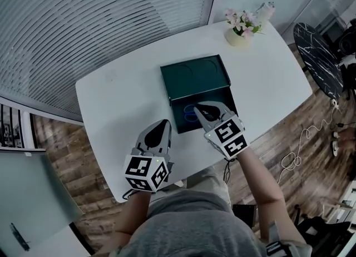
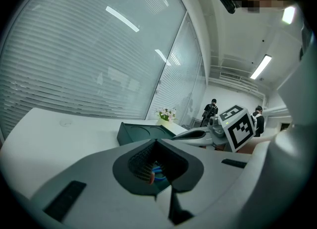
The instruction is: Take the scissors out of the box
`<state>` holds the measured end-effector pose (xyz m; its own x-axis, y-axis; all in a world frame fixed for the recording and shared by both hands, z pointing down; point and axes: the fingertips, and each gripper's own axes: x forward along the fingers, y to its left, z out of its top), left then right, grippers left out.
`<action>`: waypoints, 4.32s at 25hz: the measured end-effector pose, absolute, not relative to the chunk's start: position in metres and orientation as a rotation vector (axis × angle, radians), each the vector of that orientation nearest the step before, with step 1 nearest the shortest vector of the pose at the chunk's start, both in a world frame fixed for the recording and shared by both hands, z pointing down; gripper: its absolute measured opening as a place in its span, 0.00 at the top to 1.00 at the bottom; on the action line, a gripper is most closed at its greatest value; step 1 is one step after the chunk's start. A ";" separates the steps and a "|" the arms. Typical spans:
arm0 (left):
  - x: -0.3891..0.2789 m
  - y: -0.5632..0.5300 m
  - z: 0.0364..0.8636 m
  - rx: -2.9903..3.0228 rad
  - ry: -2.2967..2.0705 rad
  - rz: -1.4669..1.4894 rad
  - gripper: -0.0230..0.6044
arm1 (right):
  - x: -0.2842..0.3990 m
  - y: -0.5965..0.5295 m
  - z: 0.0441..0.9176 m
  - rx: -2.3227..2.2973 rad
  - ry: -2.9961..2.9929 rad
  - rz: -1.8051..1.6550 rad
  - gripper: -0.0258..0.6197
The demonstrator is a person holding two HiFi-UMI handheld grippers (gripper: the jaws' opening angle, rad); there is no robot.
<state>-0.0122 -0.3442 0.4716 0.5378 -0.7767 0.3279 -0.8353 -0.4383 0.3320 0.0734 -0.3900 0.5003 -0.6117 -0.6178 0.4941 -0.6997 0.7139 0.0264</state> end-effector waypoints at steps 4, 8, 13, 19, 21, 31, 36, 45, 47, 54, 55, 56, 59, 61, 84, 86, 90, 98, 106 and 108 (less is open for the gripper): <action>-0.013 -0.348 0.476 2.313 -1.319 0.184 0.95 | 0.064 -0.390 0.527 0.787 -2.347 0.239 0.95; -0.013 -0.353 0.478 2.312 -1.328 0.193 0.95 | 0.063 -0.392 0.552 0.600 -2.249 0.228 0.95; -0.016 -0.356 0.481 2.306 -1.332 0.201 0.95 | 0.058 -0.392 0.573 0.421 -2.180 0.194 0.95; -0.018 -0.360 0.483 2.301 -1.334 0.200 0.95 | 0.054 -0.384 0.597 0.222 -2.065 0.201 0.84; -0.018 -0.363 0.484 2.305 -1.334 0.194 0.95 | 0.052 -0.384 0.603 0.174 -2.046 0.191 0.77; -0.030 -0.369 0.491 2.227 -1.357 0.160 0.95 | 0.043 -0.379 0.622 0.085 -1.954 0.089 0.80; -0.027 -0.371 0.496 2.238 -1.367 0.195 0.95 | 0.044 -0.380 0.624 0.058 -1.931 0.094 0.80; -0.032 -0.366 0.502 2.209 -1.366 0.191 0.95 | 0.043 -0.376 0.622 0.032 -1.942 0.047 0.83; -0.033 -0.363 0.500 2.211 -1.364 0.185 0.95 | 0.041 -0.372 0.618 0.033 -1.957 0.048 0.83; -0.035 -0.351 0.492 2.235 -1.346 0.170 0.95 | 0.042 -0.372 0.592 0.185 -2.062 0.025 0.83; -0.035 -0.349 0.489 2.240 -1.341 0.165 0.95 | 0.042 -0.372 0.586 0.217 -2.083 0.021 0.84; -0.035 -0.347 0.487 2.247 -1.336 0.161 0.95 | 0.043 -0.372 0.581 0.249 -2.103 0.018 0.84; -0.035 -0.339 0.481 2.268 -1.330 0.162 0.95 | 0.045 -0.371 0.565 0.346 -2.150 0.004 0.84; -0.037 -0.333 0.477 2.279 -1.332 0.162 0.95 | 0.045 -0.371 0.555 0.408 -2.176 -0.008 0.84; -0.038 -0.266 0.428 2.446 -1.245 0.111 0.95 | 0.050 -0.333 0.423 1.234 -2.420 -0.145 0.84; -0.041 -0.259 0.423 2.458 -1.239 0.100 0.95 | 0.051 -0.324 0.408 1.324 -2.432 -0.154 0.84; -0.046 -0.241 0.412 2.493 -1.220 0.082 0.95 | 0.056 -0.297 0.389 1.455 -2.453 -0.096 0.84; -0.046 -0.202 0.402 2.544 -1.184 0.086 0.95 | 0.064 -0.230 0.373 1.625 -2.463 -0.019 0.84; -0.030 -0.183 0.397 2.548 -1.210 0.071 0.95 | 0.074 -0.185 0.366 1.657 -2.492 -0.016 0.84; -0.026 -0.176 0.394 2.541 -1.233 0.060 0.95 | 0.074 -0.172 0.360 1.658 -2.506 -0.028 0.84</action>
